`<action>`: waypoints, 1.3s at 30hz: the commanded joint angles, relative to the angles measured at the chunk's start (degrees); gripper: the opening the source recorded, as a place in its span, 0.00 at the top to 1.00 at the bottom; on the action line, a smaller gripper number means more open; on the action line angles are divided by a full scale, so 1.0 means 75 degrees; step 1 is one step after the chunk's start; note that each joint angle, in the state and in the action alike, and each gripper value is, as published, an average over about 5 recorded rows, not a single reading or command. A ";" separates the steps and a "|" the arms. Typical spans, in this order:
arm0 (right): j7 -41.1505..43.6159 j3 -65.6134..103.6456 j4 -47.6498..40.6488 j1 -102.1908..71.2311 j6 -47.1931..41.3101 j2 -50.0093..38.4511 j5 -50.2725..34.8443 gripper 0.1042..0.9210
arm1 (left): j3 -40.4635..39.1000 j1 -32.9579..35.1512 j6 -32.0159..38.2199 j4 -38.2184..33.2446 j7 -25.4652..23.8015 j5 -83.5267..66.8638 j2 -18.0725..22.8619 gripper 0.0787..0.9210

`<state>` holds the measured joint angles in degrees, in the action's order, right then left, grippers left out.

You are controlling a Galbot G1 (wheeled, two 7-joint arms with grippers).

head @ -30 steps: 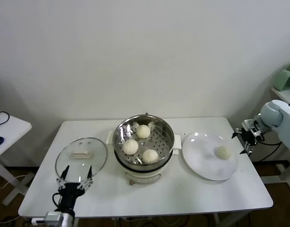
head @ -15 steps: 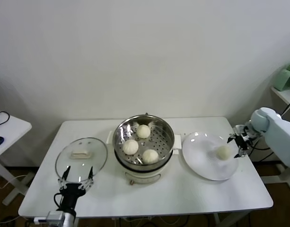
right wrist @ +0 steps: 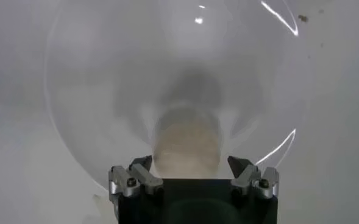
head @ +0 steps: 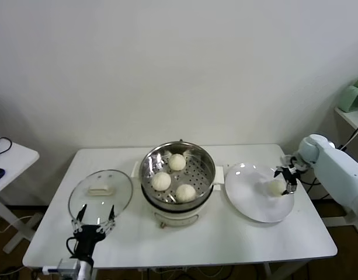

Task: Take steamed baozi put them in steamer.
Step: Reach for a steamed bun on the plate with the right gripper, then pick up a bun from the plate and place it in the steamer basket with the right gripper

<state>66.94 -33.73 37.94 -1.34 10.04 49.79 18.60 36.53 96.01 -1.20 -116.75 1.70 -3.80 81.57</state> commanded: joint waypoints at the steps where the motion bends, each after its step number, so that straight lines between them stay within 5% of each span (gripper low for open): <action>1: 0.0037 0.0105 -0.0418 -0.0091 0.0021 0.0300 0.0192 0.12 | -0.0018 -0.0032 -0.0012 0.0040 0.0002 0.0017 -0.0004 0.12; 12: 0.0026 0.0153 -0.0550 -0.0065 0.0017 0.0377 0.0209 0.13 | -0.0067 -0.0074 -0.0047 0.0010 0.0013 0.0075 -0.0008 0.12; 27: 0.0035 0.0054 -0.0480 0.0069 -0.0077 0.0282 -0.0031 0.29 | -0.0057 -0.0023 -0.0016 0.0011 0.0018 0.0078 0.0003 0.12; 34: 0.0038 -0.1098 0.0203 0.0787 -0.0466 0.0004 -0.1488 0.31 | -0.0096 -0.0053 -0.0016 -0.0028 0.0014 0.0094 0.0004 0.12; 39: 0.0006 -0.2695 0.0734 0.2147 -0.1228 -0.0084 -0.3598 0.31 | -0.0155 -0.0061 -0.0009 -0.0103 0.0010 0.0110 0.0015 0.12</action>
<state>67.14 -38.59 37.68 2.86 7.09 50.18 12.03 35.62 95.53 -1.32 -117.13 1.83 -3.02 81.63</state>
